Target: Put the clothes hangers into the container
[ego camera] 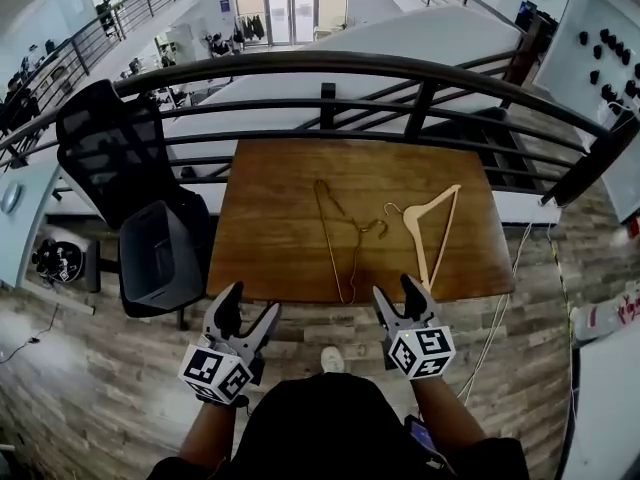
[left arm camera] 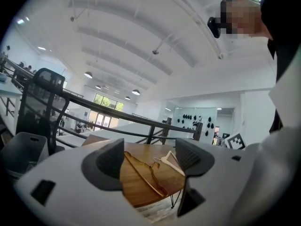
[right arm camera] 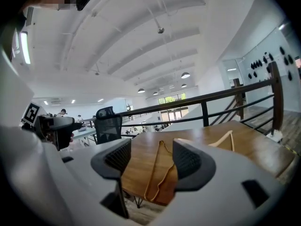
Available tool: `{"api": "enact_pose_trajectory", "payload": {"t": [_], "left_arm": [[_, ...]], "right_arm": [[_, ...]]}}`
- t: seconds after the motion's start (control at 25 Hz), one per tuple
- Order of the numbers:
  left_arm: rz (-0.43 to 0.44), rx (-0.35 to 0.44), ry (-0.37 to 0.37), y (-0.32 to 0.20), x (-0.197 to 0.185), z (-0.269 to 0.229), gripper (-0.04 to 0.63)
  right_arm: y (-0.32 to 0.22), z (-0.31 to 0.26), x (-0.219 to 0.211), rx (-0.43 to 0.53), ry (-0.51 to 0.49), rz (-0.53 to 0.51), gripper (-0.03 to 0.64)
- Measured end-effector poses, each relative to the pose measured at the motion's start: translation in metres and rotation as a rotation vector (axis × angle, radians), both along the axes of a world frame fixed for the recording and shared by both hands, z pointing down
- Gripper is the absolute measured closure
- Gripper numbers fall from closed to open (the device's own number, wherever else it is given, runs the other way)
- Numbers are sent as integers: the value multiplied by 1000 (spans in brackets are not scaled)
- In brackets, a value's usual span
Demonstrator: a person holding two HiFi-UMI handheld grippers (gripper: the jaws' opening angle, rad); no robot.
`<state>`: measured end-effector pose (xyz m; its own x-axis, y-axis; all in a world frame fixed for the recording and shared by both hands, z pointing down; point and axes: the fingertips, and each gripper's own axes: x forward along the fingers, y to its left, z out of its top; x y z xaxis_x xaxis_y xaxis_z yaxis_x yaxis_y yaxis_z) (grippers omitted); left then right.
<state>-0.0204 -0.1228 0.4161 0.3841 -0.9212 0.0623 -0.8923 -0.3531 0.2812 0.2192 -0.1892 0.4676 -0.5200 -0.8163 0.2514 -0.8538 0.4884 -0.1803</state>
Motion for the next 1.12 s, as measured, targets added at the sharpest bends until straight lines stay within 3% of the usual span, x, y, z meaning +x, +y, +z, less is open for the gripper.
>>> {"api": "enact_pose_trajectory", "payload": {"t": [0.44,0.76,1.12], "left_arm": [[-85,20,-38,-31,4,-9,264],[-192,-17,-57,-35,5,-2,264],[-315,-103,-60,-17,-16,23,264]], "right_arm": [[-57,38,-46,-63,69,-131,348],[-69,119,-82,-279,211,-287,396],[-77,176,-96,-415,324,-347,388]]}}
